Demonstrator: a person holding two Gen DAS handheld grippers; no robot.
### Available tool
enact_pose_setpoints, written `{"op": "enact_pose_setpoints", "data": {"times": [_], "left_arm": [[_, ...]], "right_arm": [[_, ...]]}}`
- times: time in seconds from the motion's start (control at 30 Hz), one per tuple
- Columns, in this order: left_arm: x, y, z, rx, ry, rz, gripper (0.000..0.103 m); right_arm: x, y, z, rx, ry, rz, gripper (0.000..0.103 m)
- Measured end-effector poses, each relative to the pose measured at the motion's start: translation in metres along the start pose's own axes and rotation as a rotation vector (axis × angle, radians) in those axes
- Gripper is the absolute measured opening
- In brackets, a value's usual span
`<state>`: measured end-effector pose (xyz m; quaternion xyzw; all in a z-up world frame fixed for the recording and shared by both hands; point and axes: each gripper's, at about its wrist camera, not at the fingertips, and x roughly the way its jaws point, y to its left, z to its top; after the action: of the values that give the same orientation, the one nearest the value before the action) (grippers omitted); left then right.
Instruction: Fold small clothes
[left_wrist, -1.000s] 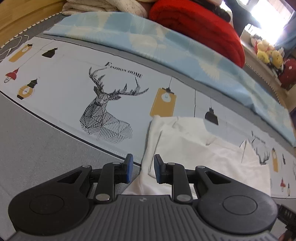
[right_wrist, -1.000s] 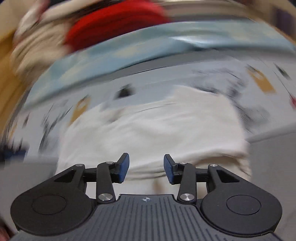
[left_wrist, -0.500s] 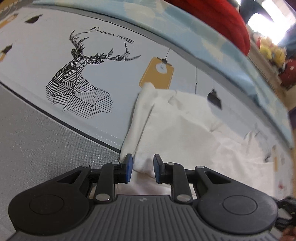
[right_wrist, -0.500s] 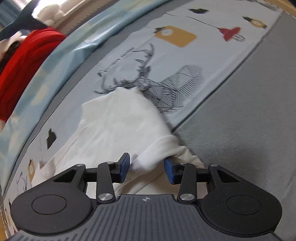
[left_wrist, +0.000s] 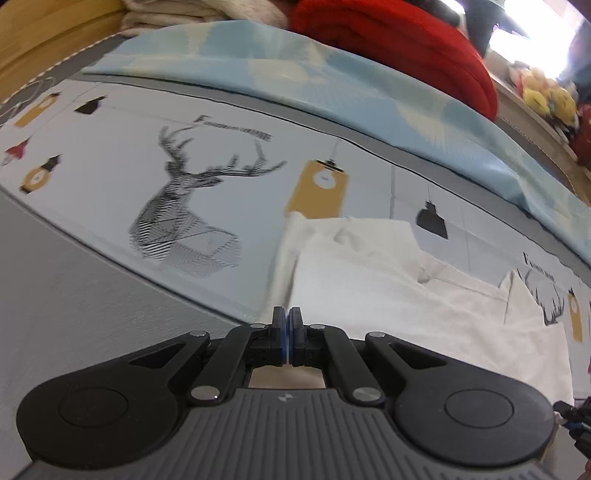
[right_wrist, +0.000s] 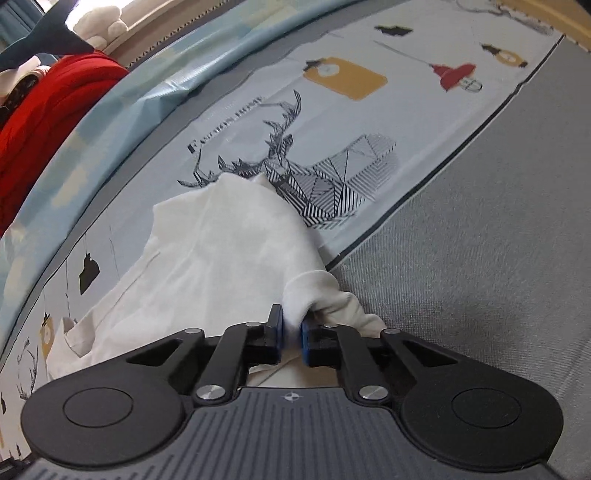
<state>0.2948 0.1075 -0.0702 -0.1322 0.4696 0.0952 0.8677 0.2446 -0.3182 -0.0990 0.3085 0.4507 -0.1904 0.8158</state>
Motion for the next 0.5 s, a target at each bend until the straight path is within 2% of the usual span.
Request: {"op": "enact_pose_setpoints", "data": {"times": [0.07, 0.13, 0.2, 0.27, 0.37, 0.43, 0.5], "left_arm": [[0.005, 0.008, -0.001, -0.03, 0.032, 0.039, 0.001], [0.017, 0.018, -0.003, -0.068, 0.1, 0.048, 0.001], [0.015, 0.02, -0.002, -0.072, 0.084, 0.068, 0.001], [0.003, 0.015, 0.003, -0.038, 0.024, 0.078, 0.002], [-0.006, 0.008, 0.007, -0.015, -0.033, 0.038, 0.002], [0.0, 0.006, 0.006, -0.024, -0.009, 0.012, 0.002], [0.011, 0.007, 0.003, -0.039, 0.033, -0.002, 0.002]], "right_arm": [[0.0, 0.001, 0.0, -0.008, 0.02, -0.013, 0.01], [0.003, 0.002, -0.003, -0.031, 0.056, -0.05, 0.015], [0.0, 0.004, -0.007, -0.059, 0.048, -0.111, 0.03], [-0.01, 0.008, -0.01, -0.09, 0.001, -0.137, 0.034], [-0.033, 0.022, -0.012, -0.159, -0.134, -0.169, 0.034], [-0.046, 0.028, -0.013, -0.185, -0.226, -0.155, 0.034], [-0.054, 0.03, -0.011, -0.171, -0.284, -0.093, 0.034]]}}
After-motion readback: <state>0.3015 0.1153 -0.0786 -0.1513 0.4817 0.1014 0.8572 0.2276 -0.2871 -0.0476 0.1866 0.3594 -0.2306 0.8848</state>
